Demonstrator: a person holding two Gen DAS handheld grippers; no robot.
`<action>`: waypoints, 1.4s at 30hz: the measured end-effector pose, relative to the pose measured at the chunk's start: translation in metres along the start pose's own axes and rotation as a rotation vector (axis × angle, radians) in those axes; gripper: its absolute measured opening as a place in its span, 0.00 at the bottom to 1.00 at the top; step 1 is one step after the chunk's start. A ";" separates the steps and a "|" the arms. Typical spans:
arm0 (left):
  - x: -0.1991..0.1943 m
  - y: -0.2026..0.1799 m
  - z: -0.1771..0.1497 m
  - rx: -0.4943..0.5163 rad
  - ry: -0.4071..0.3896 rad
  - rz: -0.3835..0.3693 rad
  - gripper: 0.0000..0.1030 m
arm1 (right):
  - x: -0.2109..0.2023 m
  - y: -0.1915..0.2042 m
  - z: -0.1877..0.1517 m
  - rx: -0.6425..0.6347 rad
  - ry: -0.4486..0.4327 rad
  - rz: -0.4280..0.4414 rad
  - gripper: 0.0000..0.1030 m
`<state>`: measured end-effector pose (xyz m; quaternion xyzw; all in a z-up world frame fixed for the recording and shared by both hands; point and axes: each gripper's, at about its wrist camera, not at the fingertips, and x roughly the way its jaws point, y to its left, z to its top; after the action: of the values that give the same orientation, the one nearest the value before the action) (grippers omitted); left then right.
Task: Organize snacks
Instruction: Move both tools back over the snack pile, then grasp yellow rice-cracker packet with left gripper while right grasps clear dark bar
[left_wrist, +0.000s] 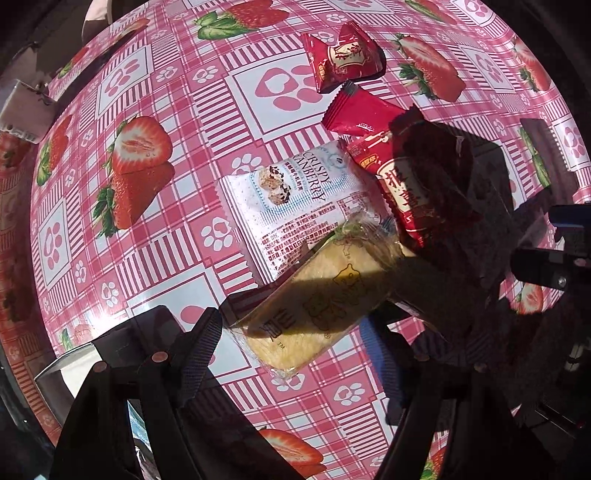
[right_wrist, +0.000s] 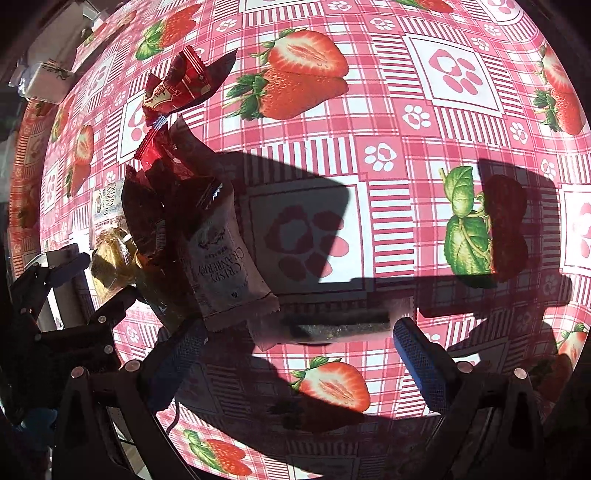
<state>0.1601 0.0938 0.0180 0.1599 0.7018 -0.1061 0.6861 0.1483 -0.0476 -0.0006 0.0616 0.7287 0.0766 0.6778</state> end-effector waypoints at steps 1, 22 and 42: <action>0.001 0.000 0.003 -0.010 0.003 -0.007 0.77 | 0.000 0.009 0.003 -0.029 -0.008 -0.006 1.00; 0.001 0.004 -0.082 -0.118 0.049 -0.063 0.45 | -0.022 -0.035 -0.067 -0.041 -0.045 0.002 0.41; 0.004 0.010 -0.093 -0.122 0.055 0.008 0.81 | -0.036 -0.127 -0.073 0.460 -0.080 0.035 0.84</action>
<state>0.0771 0.1372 0.0183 0.1236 0.7250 -0.0558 0.6753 0.0802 -0.1810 0.0146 0.2302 0.6984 -0.0820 0.6728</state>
